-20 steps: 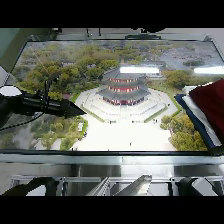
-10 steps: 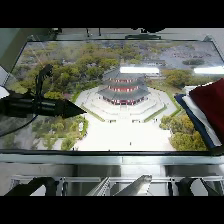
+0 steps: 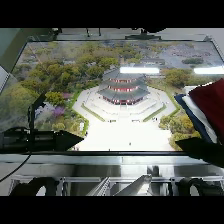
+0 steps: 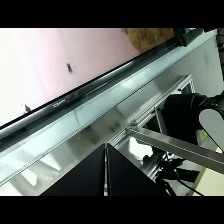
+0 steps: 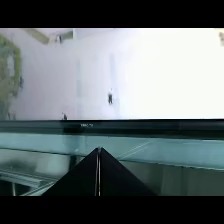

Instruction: Fold the shirts.

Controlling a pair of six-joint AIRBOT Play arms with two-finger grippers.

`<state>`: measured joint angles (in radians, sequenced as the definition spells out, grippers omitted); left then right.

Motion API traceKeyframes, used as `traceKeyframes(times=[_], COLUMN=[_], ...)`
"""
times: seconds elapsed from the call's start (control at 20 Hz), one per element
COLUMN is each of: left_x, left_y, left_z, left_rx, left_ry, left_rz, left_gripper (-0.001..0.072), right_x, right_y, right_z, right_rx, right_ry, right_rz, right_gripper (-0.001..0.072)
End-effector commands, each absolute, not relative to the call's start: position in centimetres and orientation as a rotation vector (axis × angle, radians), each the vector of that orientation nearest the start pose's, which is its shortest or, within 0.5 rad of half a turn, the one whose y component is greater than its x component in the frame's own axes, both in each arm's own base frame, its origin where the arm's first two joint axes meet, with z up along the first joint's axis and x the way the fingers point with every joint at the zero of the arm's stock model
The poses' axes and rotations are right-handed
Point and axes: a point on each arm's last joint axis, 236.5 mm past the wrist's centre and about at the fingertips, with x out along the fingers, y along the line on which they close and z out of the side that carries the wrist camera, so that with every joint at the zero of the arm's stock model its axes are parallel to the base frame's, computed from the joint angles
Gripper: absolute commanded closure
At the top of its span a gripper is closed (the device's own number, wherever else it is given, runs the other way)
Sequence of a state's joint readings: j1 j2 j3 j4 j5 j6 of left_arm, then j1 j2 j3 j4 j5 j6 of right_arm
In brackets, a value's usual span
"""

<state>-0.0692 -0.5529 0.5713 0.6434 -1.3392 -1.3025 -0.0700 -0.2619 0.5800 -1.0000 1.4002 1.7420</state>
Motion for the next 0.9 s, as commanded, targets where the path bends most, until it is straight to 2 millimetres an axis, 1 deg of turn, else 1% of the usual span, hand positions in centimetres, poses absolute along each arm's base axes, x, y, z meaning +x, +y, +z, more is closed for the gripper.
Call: traceKeyframes(times=[0.0,0.15,0.85], left_x=[16.62,16.75,16.88], left_y=[-19.35,-19.34,-19.33], left_z=[7.62,7.65,7.69], left_rx=[-0.539,-0.544,-0.546], left_ry=[1.139,1.136,1.130], left_rz=[-0.784,-0.779,-0.777], left_gripper=[0.0709,0.0708,0.0709], right_x=[15.94,16.29,16.17], right_y=[12.85,12.87,12.94], right_z=[6.16,6.41,6.38], right_rx=[0.606,0.614,0.613], right_ry=[1.073,1.056,1.061], right_rz=[0.345,0.345,0.348], right_gripper=[0.0696,0.0695,0.0695])
